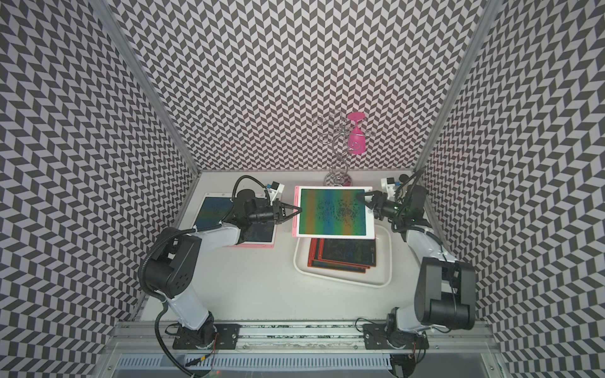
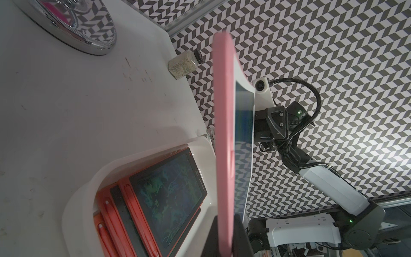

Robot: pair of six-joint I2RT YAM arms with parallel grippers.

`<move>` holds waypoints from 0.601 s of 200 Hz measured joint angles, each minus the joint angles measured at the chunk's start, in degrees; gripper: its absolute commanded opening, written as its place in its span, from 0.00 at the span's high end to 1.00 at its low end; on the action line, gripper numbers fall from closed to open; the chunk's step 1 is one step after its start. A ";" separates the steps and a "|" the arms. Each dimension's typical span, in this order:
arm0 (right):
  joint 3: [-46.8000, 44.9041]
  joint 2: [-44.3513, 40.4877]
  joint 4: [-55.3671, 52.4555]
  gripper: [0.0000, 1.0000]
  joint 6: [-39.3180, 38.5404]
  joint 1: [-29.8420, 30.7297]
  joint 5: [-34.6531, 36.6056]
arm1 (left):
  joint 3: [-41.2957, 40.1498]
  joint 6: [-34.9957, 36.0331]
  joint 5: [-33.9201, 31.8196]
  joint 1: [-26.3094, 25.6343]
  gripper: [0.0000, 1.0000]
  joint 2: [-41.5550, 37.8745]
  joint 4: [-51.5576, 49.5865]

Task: Take out the writing tablet from the storage box
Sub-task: Adjust the storage box at the center of the board.

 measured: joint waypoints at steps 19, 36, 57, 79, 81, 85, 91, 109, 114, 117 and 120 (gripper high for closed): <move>0.04 0.96 -1.95 0.45 -2.10 0.00 1.51 | 0.00 0.04 0.00 -0.13 1.00 -0.02 -0.20; 0.13 1.92 -4.70 0.44 -4.42 0.00 3.32 | 0.00 -0.55 0.22 -0.50 1.00 -0.02 0.31; 0.13 2.67 -7.39 0.44 -6.62 0.00 5.55 | 0.00 -1.88 0.55 -0.92 1.00 -0.02 1.53; 0.26 2.84 -10.01 0.43 -9.11 -0.11 7.52 | 0.00 -3.15 0.57 -1.42 1.00 -0.02 2.38; 0.31 2.84 -10.29 0.43 -9.44 -0.15 7.65 | 0.00 -3.26 0.57 -1.46 1.00 -0.02 2.38; 0.42 2.84 -10.86 0.43 -9.88 -0.22 7.93 | 0.00 -3.45 0.55 -1.55 1.00 -0.02 2.40; 0.57 2.84 -11.50 0.42 -10.54 -0.44 8.35 | 0.00 -3.65 0.50 -1.66 1.00 -0.02 2.40; 0.90 2.80 -12.72 0.42 -12.09 -1.07 9.11 | -0.02 -4.15 0.37 -1.79 1.00 -0.02 2.43; 0.90 2.75 -13.00 0.42 -12.39 -1.33 9.35 | -0.02 -4.33 0.37 -1.79 1.00 -0.02 2.45; 0.90 2.75 -13.16 0.42 -12.52 -1.46 9.49 | -0.02 -4.33 0.39 -1.79 1.00 -0.02 2.45; 0.90 2.69 -13.46 0.42 -12.63 -1.77 9.75 | -0.04 -4.35 0.39 -1.79 1.00 -0.02 2.47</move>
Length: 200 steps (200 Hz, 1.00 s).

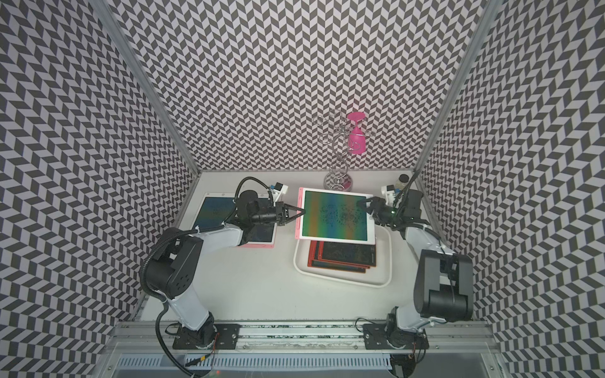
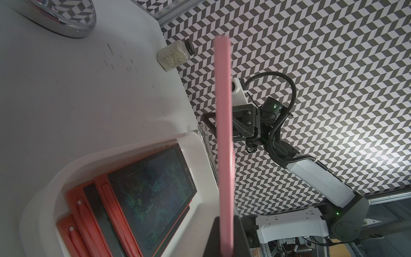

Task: Take out the writing tablet from the storage box
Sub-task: Adjust the storage box at the center of the board.

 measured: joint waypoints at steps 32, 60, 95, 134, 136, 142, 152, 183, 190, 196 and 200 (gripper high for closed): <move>0.00 -0.74 -0.59 0.42 -0.33 -3.76 1.90 | 0.00 -0.17 -0.07 0.02 1.00 0.00 0.00; 0.00 -3.54 -0.83 0.42 -0.55 -6.78 3.85 | 0.00 -0.42 -0.11 0.07 1.00 0.00 0.04; -0.81 -7.04 -2.14 0.42 -1.97 -8.07 5.53 | -0.22 -2.73 -1.33 0.48 1.00 0.00 2.05; -10.05 -14.38 -2.21 0.42 -1.31 -8.24 6.40 | -2.82 -8.79 -4.81 1.46 1.00 0.00 8.20; -10.62 -14.71 -2.05 0.42 -1.20 -8.26 6.38 | -3.02 -9.14 -5.09 1.53 1.00 0.00 8.61; -13.14 -16.55 -1.38 0.42 -0.42 -8.26 6.38 | -3.56 -10.19 -5.88 1.75 1.00 0.02 9.57; -16.79 -19.47 -0.48 0.41 1.07 -8.26 6.19 | -4.31 -11.76 -7.17 1.90 1.00 0.02 11.10; -24.06 -27.69 1.77 0.40 5.51 -8.26 5.90 | -6.36 -15.41 -11.58 2.14 1.00 0.02 14.88; -25.05 -29.16 2.54 0.40 6.62 -8.26 5.79 | -6.62 -15.89 -12.28 2.05 1.00 0.02 15.37; -25.94 -30.32 3.39 0.40 7.30 -8.26 5.66 | -6.64 -16.15 -12.79 1.97 1.00 0.02 15.45; -26.40 -30.84 3.82 0.40 8.07 -8.24 5.53 | -6.64 -16.28 -13.09 1.90 1.00 0.02 15.52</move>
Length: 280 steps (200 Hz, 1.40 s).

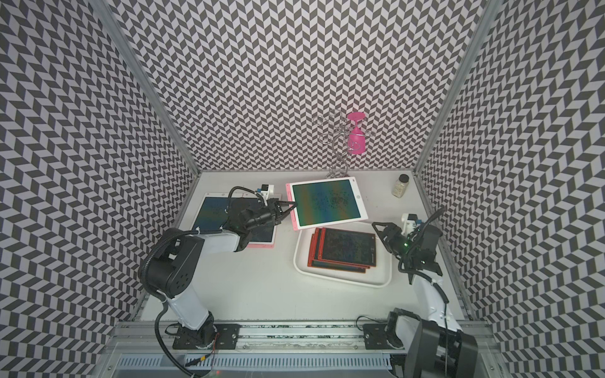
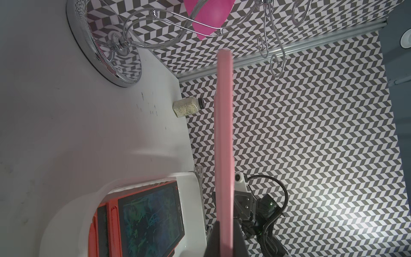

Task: Take out the writing tablet from the storage box
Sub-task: Adjust the storage box at the center of the board.

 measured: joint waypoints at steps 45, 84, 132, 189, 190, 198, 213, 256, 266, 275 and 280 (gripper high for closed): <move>-5.79 -3.15 6.64 0.39 6.49 0.55 -1.51 | -0.37 -0.20 -3.91 -1.40 1.00 -0.07 0.31; -9.97 -7.23 13.70 0.38 13.64 2.03 -1.86 | -2.89 -0.20 -8.85 -3.23 1.00 -1.92 -0.37; -10.86 -9.46 19.50 0.38 19.87 3.45 -1.44 | -4.61 -0.24 -14.99 -5.90 1.00 -5.51 -0.96; -10.86 -7.43 23.98 0.38 23.91 7.21 -0.07 | -4.61 -0.28 -17.46 -6.67 1.00 -5.68 -1.40; -10.86 -7.39 24.09 0.38 24.00 7.37 -0.02 | -4.61 -0.28 -17.46 -6.67 1.00 -5.68 -1.40; -10.86 -7.04 24.55 0.38 24.35 8.07 0.17 | -4.61 -0.26 -17.64 -6.67 1.00 -5.68 -1.42; -10.86 -6.62 25.33 0.38 24.96 9.38 0.98 | -4.68 -0.26 -17.99 -6.67 1.00 -5.68 -1.53; -10.14 -4.31 27.41 0.40 25.94 12.92 2.91 | -5.46 -0.20 -18.86 -6.67 1.00 -6.73 -2.25; -9.81 -3.58 27.71 0.40 26.05 14.08 3.58 | -5.46 -0.20 -18.93 -6.71 1.00 -6.75 -2.23; -9.51 -2.84 27.98 0.40 26.16 15.06 4.22 | -5.46 -0.22 -18.99 -6.80 1.00 -6.75 -2.23; -9.25 -2.23 28.17 0.41 26.16 15.76 4.57 | -5.46 -0.22 -19.02 -6.91 1.00 -6.75 -2.23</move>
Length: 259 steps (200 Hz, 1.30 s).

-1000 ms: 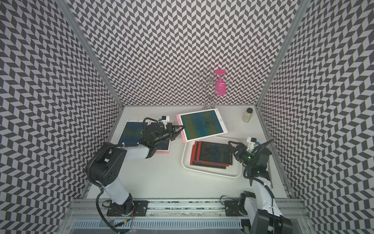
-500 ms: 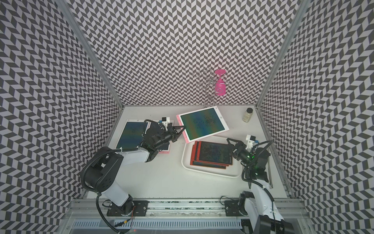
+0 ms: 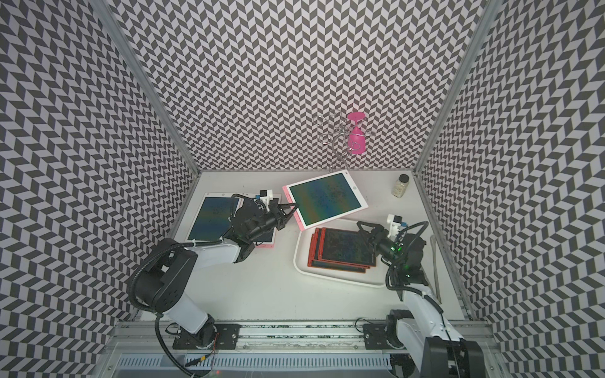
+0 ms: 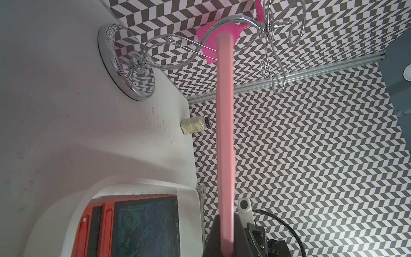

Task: Take out the writing tablet from the storage box
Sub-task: Adjust the storage box at the center of the board.

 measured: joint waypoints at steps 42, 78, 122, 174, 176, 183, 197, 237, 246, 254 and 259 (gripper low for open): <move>2.80 5.84 2.95 0.43 0.28 3.93 2.73 | -0.09 -0.39 -0.26 -0.74 1.00 0.00 0.15; 5.51 9.84 4.70 0.44 0.26 5.66 4.24 | -0.48 -0.85 -0.33 -0.90 1.00 0.00 0.44; 8.04 13.57 6.29 0.46 0.26 7.72 5.62 | -0.70 -1.68 -0.31 -0.90 1.00 0.00 0.50; 8.44 15.04 7.02 0.48 0.39 9.14 6.21 | -0.74 -2.10 -0.31 -0.90 1.00 0.00 1.01; 8.44 15.04 6.99 0.48 0.37 9.16 6.23 | -0.74 -2.14 -0.31 -0.90 1.00 0.00 1.03; 8.44 15.04 6.99 0.49 0.35 9.16 6.47 | -0.74 -2.21 -0.31 -0.90 1.00 0.00 1.11; 8.44 15.10 7.04 0.51 0.22 9.22 6.64 | -0.74 -2.58 -0.28 -0.96 1.00 0.00 1.44; 11.19 18.82 8.24 0.56 0.04 9.90 6.67 | -1.60 -3.91 0.11 -1.49 1.00 0.00 3.23; 11.67 19.58 8.98 0.57 0.15 9.94 6.64 | -2.10 -4.50 -0.02 -1.60 1.00 0.00 3.82; 11.82 20.09 9.79 0.59 0.35 10.05 6.64 | -2.43 -4.85 -0.13 -1.62 1.00 0.00 4.22; 11.91 20.35 10.21 0.60 0.48 10.10 6.69 | -2.60 -5.01 -0.31 -1.73 1.00 0.00 4.44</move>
